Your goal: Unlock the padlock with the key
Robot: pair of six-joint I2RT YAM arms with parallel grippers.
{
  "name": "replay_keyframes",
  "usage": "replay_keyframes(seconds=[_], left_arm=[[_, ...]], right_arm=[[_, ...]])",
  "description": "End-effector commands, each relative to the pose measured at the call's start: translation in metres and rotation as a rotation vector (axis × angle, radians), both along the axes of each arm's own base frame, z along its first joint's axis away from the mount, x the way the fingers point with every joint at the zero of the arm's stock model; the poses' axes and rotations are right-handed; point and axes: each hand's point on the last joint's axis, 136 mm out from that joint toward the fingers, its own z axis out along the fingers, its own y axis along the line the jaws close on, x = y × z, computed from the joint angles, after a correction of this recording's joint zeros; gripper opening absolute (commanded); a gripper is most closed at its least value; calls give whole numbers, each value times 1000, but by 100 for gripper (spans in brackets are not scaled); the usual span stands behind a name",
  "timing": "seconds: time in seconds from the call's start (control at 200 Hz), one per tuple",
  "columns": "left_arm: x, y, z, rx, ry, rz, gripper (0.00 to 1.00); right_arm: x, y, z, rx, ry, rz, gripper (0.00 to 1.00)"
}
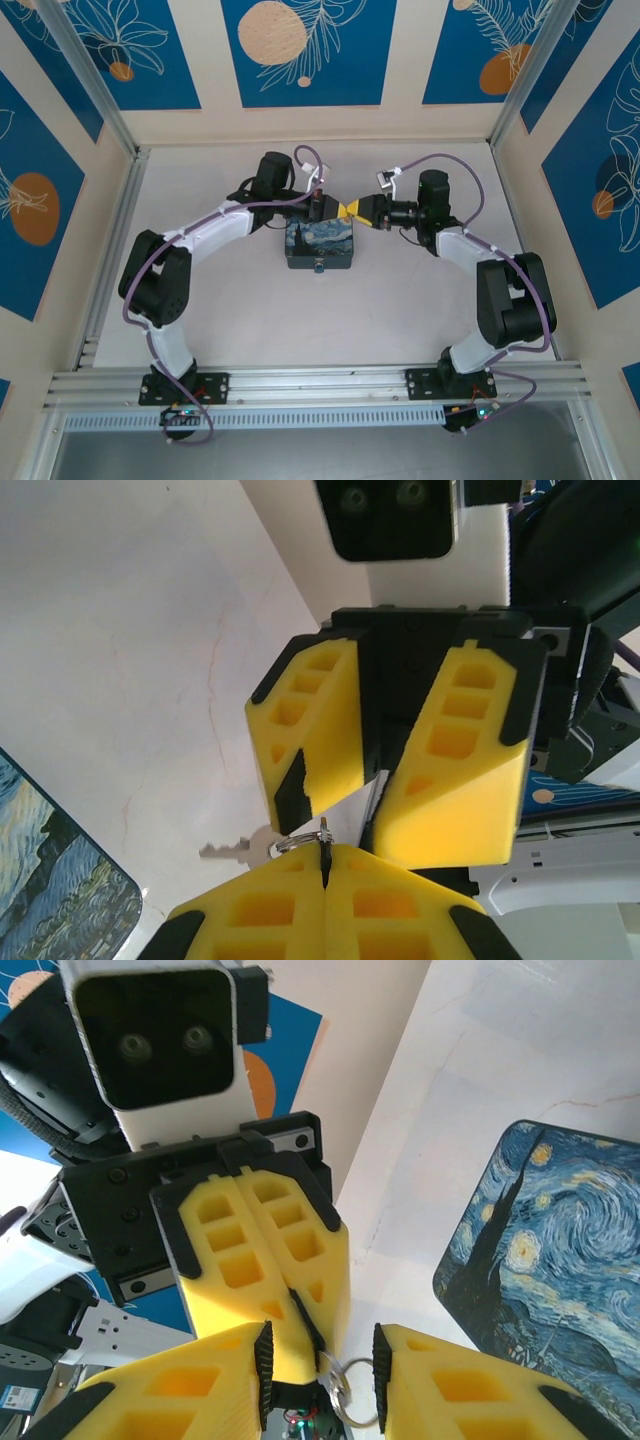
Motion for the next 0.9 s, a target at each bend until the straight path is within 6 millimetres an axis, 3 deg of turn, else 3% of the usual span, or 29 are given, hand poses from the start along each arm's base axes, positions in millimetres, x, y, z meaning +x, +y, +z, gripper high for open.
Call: replay_keyframes(seconds=[0.0, 0.235, 0.385, 0.45, 0.555, 0.585, 0.635, 0.74, 0.895], left_arm=[[8, -1, 17, -42, -42, -9, 0], [11, -1, 18, -40, -44, 2, 0], [14, -2, 16, -40, -39, 10, 0], [15, -3, 16, -42, -36, 11, 0], [18, -2, 13, -33, -23, 33, 0], [21, 0, 11, -27, -17, 55, 10], [26, 3, 12, -31, -4, 98, 33], [45, 21, 13, -41, 56, 264, 58], [57, 38, 16, -82, 226, 421, 66]], right_arm=[[-6, 2, -6, 8, 15, 31, 33], [-9, 0, -8, 19, 21, 37, 22], [-10, 0, -9, 27, 24, 42, 10], [-10, 0, -8, 32, 24, 43, 0], [-10, 0, -6, 39, 24, 38, 0], [-10, 0, -6, 40, 24, 34, 0], [-11, 0, -6, 35, 24, 17, 0], [-11, -3, -11, 6, 24, -38, 0], [-11, -3, -19, -54, 12, -106, 0]])
